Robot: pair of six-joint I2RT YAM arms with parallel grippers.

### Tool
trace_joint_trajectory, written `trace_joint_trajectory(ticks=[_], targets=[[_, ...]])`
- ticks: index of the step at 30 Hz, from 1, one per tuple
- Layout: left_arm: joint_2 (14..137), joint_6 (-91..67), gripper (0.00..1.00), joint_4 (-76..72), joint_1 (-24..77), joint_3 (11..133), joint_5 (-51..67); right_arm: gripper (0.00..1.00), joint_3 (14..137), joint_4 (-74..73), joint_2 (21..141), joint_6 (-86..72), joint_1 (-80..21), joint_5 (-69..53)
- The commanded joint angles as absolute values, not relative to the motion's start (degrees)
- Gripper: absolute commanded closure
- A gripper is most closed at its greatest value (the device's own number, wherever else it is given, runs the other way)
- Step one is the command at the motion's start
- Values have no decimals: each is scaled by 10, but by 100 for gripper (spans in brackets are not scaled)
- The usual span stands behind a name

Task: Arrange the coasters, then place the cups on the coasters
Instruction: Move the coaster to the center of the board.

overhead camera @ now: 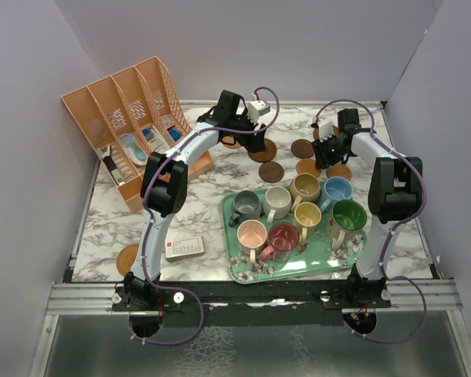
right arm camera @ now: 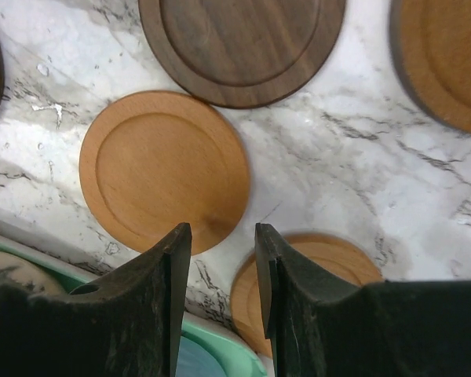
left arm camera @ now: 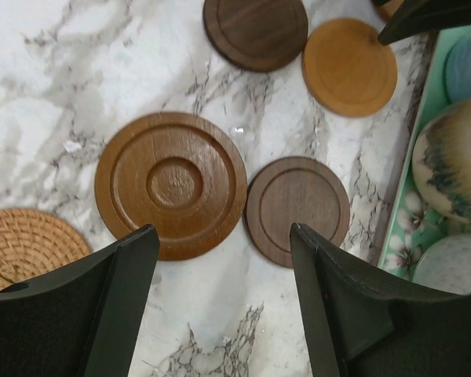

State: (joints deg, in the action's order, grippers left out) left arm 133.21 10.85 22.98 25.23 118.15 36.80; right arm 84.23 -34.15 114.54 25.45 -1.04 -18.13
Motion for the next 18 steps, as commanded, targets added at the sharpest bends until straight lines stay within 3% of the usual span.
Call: trace_joint_trajectory(ticks=[1, 18], targets=[[1295, 136, 28, 254, 254, 1153, 348, 60, 862, -376, 1182, 264, -16, -188], [1279, 165, 24, 272, 247, 1142, 308, 61, 853, -375, 1211, 207, -29, -314]])
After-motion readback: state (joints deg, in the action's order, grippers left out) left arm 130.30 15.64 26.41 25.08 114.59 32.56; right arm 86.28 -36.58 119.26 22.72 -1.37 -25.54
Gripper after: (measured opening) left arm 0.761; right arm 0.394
